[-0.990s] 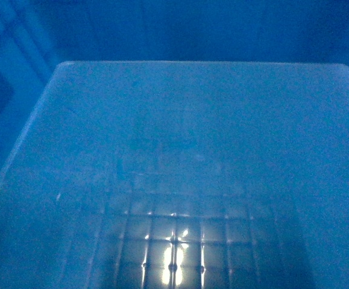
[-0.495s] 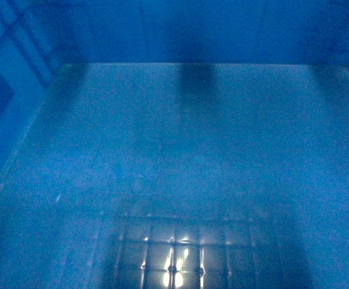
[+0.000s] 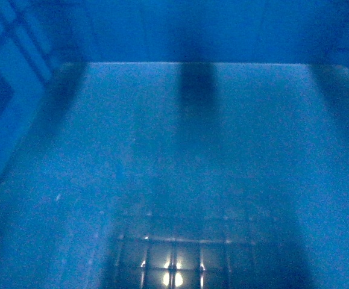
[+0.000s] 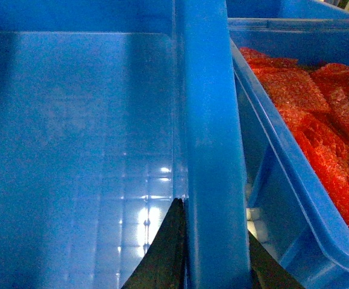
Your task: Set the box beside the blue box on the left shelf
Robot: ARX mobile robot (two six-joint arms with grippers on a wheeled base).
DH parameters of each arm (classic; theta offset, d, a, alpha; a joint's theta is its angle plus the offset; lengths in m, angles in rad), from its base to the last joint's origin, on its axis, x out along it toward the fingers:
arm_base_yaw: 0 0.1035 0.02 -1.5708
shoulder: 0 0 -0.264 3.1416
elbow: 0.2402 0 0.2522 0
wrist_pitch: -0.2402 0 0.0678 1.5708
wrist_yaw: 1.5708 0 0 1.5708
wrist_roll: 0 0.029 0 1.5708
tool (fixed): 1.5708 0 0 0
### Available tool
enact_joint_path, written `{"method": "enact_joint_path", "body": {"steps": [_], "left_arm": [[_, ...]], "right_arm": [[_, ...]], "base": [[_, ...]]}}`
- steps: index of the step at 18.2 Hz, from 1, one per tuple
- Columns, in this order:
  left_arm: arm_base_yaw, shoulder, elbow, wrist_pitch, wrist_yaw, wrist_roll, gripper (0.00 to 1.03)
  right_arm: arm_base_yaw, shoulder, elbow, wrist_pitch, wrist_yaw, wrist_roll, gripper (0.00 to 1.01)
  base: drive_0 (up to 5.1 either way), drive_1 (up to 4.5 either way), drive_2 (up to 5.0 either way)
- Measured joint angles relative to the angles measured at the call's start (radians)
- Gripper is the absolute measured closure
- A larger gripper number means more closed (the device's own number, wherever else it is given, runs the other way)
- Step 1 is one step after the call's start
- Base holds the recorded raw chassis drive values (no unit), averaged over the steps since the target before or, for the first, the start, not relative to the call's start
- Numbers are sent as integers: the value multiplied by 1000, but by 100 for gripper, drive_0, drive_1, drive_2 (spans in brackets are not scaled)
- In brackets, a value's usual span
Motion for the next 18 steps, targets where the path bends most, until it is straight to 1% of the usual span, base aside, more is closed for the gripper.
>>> {"method": "enact_joint_path", "body": {"steps": [18], "left_arm": [[0, 0, 0, 0, 0, 0, 95]], "right_arm": [[0, 0, 0, 0, 0, 0, 91]], "base": [[0, 0, 0]]}}
